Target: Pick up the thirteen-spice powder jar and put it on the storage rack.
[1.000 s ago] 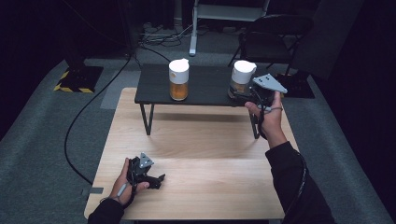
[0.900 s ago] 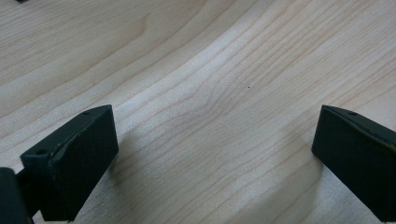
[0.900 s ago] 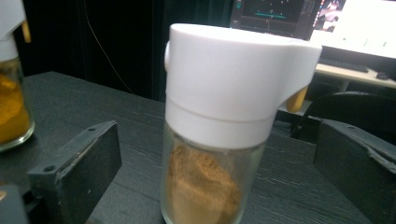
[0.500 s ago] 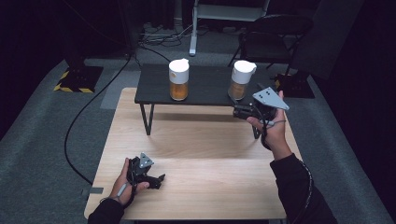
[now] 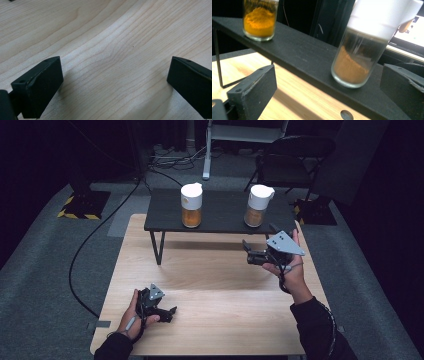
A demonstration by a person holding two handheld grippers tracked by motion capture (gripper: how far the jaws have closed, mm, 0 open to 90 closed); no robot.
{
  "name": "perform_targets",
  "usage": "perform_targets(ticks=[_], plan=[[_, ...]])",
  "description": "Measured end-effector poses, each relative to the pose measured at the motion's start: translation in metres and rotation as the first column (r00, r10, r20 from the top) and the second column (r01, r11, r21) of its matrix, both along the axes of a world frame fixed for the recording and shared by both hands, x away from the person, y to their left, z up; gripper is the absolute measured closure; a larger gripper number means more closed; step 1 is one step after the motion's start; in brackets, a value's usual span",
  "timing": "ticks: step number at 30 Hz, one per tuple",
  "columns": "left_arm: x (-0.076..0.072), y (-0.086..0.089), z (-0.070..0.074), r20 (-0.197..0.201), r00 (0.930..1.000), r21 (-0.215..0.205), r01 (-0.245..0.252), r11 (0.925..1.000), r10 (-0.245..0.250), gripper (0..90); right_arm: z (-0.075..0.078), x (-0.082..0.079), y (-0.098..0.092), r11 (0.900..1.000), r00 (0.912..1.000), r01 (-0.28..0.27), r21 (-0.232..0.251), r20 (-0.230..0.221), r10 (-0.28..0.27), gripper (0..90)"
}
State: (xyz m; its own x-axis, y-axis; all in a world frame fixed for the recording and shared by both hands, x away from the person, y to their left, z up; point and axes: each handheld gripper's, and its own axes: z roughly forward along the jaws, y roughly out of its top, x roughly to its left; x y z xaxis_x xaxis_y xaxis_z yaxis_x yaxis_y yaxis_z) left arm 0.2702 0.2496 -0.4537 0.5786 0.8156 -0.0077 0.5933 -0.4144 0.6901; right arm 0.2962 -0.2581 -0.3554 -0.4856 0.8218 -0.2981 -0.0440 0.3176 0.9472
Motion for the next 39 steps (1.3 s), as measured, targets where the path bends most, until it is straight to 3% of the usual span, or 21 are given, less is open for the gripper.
perform_targets(ticks=[13,24,39], plan=[[0.0,0.0,0.0,-0.001,1.0,0.001,0.0,1.0,0.0,0.4,-0.028,-0.007,-0.006,0.998,0.9988,-0.044,-0.049,-0.024,0.043,0.5],[0.0,0.0,0.0,-0.001,1.0,0.001,0.0,1.0,0.0,0.4,-0.046,-0.018,-0.009,0.993,0.9933,-0.082,-0.083,-0.089,0.075,0.5],[0.0,0.0,0.0,-0.001,1.0,0.001,0.0,1.0,0.0,0.4,-0.073,-0.024,-0.007,0.978,0.9853,-0.086,-0.188,-0.161,0.056,0.5]])
